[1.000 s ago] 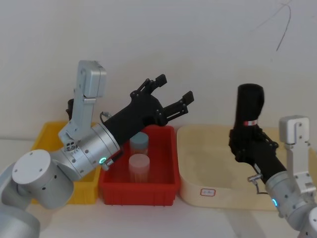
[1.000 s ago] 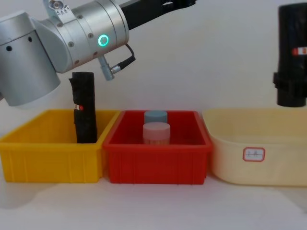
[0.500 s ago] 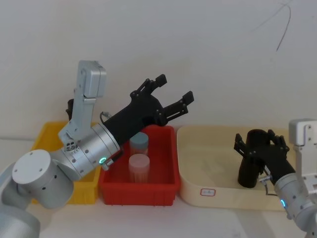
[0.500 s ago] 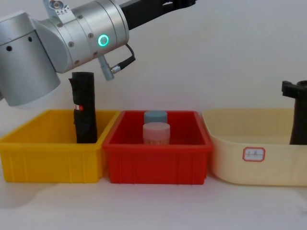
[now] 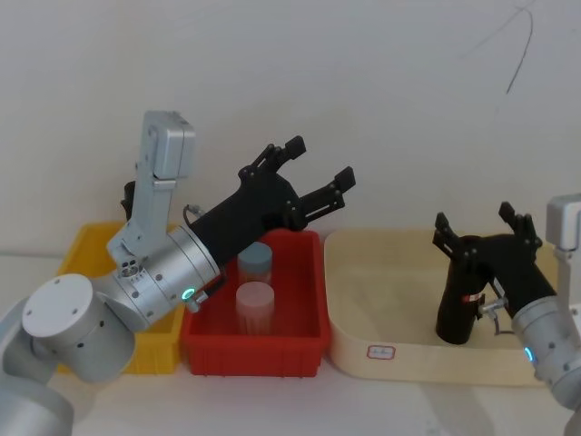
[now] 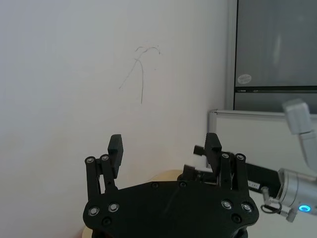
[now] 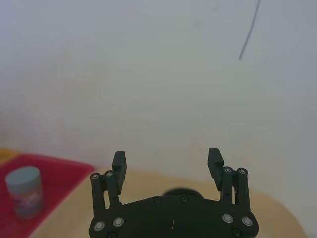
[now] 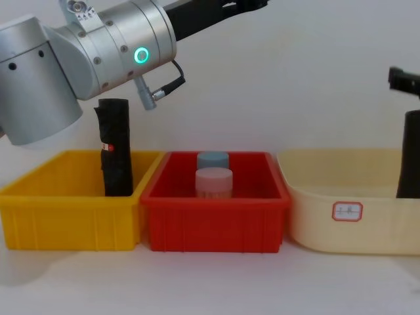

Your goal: Pick up the garbage bag with the one hand and transfer it to the other hand.

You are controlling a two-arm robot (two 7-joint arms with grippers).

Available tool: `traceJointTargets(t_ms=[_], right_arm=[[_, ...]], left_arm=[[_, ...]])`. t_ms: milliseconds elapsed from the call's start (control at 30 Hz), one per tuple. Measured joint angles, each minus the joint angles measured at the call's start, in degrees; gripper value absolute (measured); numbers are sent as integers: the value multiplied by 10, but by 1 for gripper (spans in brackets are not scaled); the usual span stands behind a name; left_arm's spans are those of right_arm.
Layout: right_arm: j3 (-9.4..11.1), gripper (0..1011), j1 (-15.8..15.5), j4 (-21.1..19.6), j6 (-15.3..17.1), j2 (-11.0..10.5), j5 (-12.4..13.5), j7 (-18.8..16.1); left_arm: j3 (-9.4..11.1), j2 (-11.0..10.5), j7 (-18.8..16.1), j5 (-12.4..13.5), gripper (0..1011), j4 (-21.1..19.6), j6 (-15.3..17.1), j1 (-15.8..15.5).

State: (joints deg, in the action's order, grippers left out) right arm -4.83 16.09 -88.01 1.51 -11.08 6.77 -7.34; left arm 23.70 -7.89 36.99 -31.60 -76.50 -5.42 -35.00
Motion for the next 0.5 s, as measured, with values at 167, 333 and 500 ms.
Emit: traceJointTargets(t_ms=[167, 333, 500], right_arm=[[-3, 999, -7, -29, -4, -3, 3, -15], [-10, 1000, -14, -48, 0, -5, 10, -30], [-22, 999, -27, -64, 11, -7, 20, -47]], left_arm=[[0, 0, -1, 0, 1000, 0, 0, 0], [-2, -2, -9, 2, 1000, -5, -2, 4], [-6, -9, -29, 13, 1000, -16, -9, 10]])
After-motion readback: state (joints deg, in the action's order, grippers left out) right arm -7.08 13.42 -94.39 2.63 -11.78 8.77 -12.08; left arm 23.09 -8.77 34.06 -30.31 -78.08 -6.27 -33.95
